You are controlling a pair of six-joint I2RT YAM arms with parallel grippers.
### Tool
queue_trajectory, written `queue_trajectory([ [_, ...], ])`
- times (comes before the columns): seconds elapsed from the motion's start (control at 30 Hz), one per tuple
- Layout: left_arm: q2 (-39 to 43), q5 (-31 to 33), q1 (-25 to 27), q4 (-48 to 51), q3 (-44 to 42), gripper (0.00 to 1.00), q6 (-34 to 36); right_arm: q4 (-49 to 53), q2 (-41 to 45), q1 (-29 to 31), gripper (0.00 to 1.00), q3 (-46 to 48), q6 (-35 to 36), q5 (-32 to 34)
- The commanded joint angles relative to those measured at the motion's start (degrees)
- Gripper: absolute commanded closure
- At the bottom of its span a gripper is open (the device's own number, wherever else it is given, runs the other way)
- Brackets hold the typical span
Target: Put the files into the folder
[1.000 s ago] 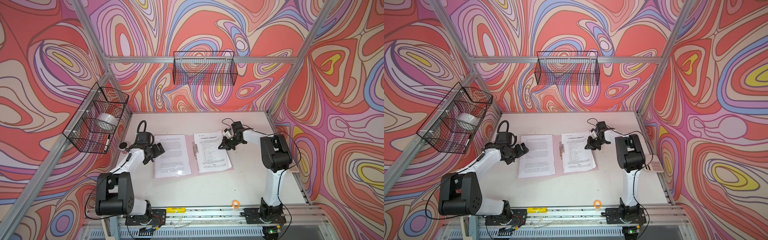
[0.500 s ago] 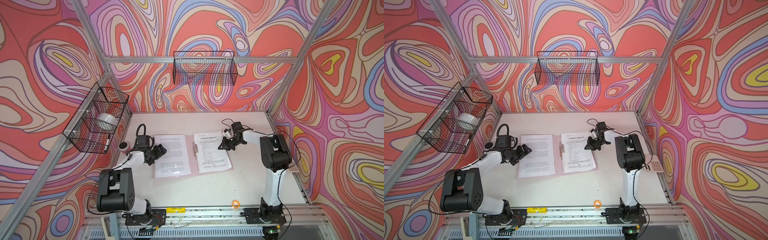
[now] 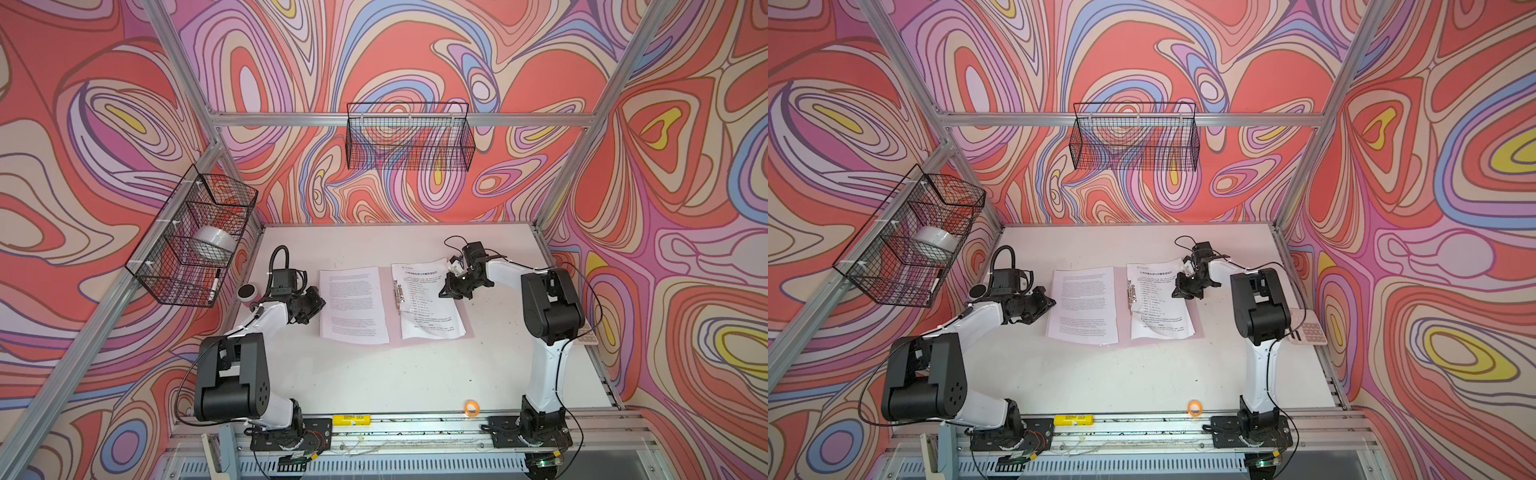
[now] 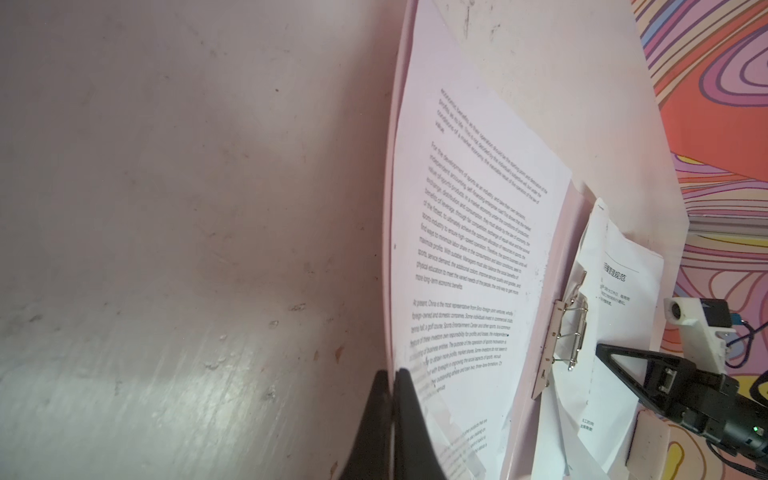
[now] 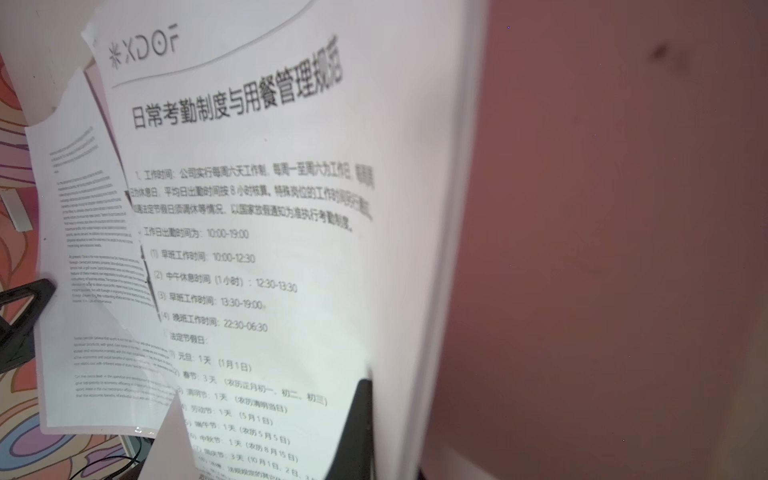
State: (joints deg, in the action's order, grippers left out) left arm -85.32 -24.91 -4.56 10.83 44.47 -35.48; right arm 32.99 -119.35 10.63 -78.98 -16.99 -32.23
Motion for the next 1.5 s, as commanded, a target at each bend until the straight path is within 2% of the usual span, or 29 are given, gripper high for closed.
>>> queue_trajectory([
  [0.0,-0.4,-2.0,0.4,0.3,0.5,1.00,0.2,3.4,-0.9,0.6,1.00,0.8,1.0,5.7],
  [0.3,3.9,2.6,0.3,2.7,0.8,1.00,2.7,5.2,-0.1,0.6,0.99,0.9,1.5,10.5],
  [0.43,8.6,2.8,0.3,2.5,0.5,1.00,4.0,5.9,0.4,0.6,0.83,0.2,1.7,12.3],
  [0.53,10.2,1.8,0.3,3.1,1.0,1.00,4.3,6.3,0.6,0.6,0.74,-0.6,1.8,13.7],
  [0.9,9.3,-1.8,0.5,1.1,1.1,1.00,4.4,9.2,-0.3,1.2,0.62,-3.8,3.4,15.3],
  [1.27,9.0,-1.8,1.6,1.6,1.5,1.00,4.9,15.5,-4.4,8.5,0.54,-9.9,3.7,31.2],
  [1.47,10.0,-1.7,1.7,2.2,1.6,1.00,5.0,18.0,-3.9,8.7,0.46,-11.2,3.5,37.1],
])
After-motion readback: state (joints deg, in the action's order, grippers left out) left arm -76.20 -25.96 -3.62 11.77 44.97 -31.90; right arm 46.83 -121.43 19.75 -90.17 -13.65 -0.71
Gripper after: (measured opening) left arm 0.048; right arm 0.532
